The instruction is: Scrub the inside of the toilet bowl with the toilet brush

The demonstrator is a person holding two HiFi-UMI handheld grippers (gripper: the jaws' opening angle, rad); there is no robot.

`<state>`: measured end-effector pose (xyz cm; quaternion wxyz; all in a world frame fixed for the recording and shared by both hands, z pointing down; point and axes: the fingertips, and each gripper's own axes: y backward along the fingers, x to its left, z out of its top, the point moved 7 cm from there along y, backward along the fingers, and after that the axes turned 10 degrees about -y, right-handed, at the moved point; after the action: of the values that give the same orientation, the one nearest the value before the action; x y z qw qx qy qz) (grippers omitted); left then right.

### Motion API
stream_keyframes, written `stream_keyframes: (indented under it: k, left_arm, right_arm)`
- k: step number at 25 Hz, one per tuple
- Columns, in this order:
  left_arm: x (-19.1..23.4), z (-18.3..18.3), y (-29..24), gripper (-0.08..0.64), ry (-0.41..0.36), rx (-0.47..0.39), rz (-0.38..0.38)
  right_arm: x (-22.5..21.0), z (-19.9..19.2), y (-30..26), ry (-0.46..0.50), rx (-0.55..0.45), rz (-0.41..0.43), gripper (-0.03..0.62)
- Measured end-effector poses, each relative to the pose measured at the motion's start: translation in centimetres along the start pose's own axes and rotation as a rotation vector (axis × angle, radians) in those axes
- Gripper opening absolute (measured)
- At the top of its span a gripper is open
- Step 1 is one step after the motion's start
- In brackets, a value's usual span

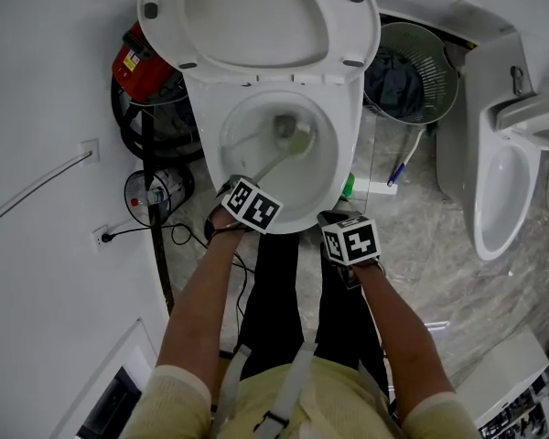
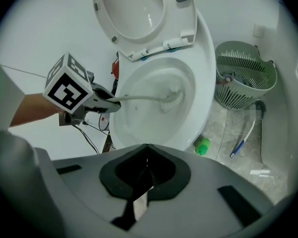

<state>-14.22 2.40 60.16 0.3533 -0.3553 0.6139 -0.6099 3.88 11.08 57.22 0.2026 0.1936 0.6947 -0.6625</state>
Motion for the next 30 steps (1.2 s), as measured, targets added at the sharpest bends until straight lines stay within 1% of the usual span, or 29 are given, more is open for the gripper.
stream_keyframes:
  k: [8,14,18,20,24,30]
  left_arm:
    - [-2.6,-2.6,0.1,0.041,-0.038,0.011,-0.034]
    - [-4.2,-5.2,0.3,0.041,-0.160,0.051,-0.041]
    - [-5.1,-6.7,0.5,0.041,-0.192,0.053,-0.061]
    - [-5.4,-7.4,0.5,0.041,-0.182,0.057,-0.065]
    - [-5.5,-8.9,0.7,0.041,-0.127,0.079,-0.066]
    - [-3.8,-11.0,1.4,0.041,-0.075,0.115,0.013]
  right_arm:
    - [0.3,-0.3,-0.2,0.023,0.018,0.001,0.015]
    - [0.5,-0.7,-0.2,0.039,0.040,-0.003,0.015]
    - [0.7,-0.8,-0.4,0.046,0.049,-0.006,0.015]
    - [0.8,-0.7,-0.5,0.051,0.054,-0.006,0.015]
    - [1.1,-0.8,-0.7,0.062,0.062,-0.004,0.015]
    - [2.0,-0.6,-1.2,0.083,0.075,-0.001,0.015]
